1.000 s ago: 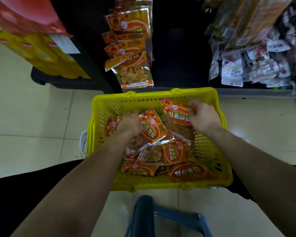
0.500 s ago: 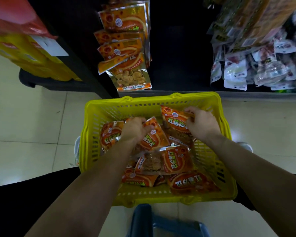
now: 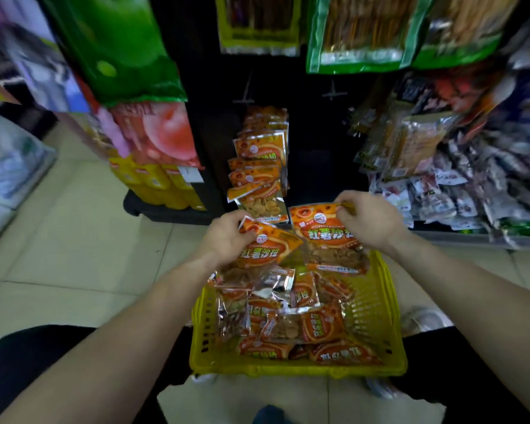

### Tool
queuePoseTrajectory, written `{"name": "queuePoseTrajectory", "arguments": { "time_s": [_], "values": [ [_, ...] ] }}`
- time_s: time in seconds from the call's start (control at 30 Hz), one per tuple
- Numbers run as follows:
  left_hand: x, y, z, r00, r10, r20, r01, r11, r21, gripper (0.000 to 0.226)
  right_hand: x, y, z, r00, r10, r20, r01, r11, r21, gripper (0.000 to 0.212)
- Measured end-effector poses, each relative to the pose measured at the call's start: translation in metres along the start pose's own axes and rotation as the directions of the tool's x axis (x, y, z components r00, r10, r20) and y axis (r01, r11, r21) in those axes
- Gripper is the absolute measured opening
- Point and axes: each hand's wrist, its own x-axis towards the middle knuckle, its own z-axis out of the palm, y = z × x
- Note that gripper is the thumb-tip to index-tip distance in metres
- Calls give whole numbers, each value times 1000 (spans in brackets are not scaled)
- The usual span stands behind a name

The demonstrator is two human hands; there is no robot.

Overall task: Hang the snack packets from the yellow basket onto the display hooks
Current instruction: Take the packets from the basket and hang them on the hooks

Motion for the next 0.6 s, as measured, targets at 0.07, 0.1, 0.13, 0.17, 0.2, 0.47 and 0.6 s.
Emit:
{"name": "queuePoseTrajectory", "arguments": {
  "time_s": [0.07, 0.1, 0.13, 0.17, 0.2, 0.47, 0.6],
  "values": [
    [-14, 17, -29, 995, 46, -92, -47, 999, -8, 12, -6, -11, -30, 999, -46, -9, 46, 997, 61, 17],
    [-20, 24, -41, 990, 60, -130, -65, 997, -32, 13, -10, -16, -43, 997, -74, 5, 73, 992, 104, 13],
    [-25, 31, -51, 984, 69, -166, -80, 995, -59, 13, -14, -20, -53, 995, -101, 28, 96, 986, 140, 10],
    [-29, 36, -58, 977, 76, -201, -94, 992, -84, 14, -18, -23, -60, 991, -128, 45, 119, 979, 164, 10],
    [-33, 42, -64, 970, 84, -226, -114, 986, -119, 15, -21, -27, -64, 988, -148, 55, 135, 973, 185, 11],
    [-45, 78, -44, 991, 13, -129, -85, 821, -565, 18, -24, -47, -44, 963, -264, -56, 270, 932, 241, 10],
    [-34, 91, -40, 994, -82, -75, -6, 634, -773, 20, -16, -54, -38, 929, -238, -285, 296, 938, 182, 12]
  ]
}}
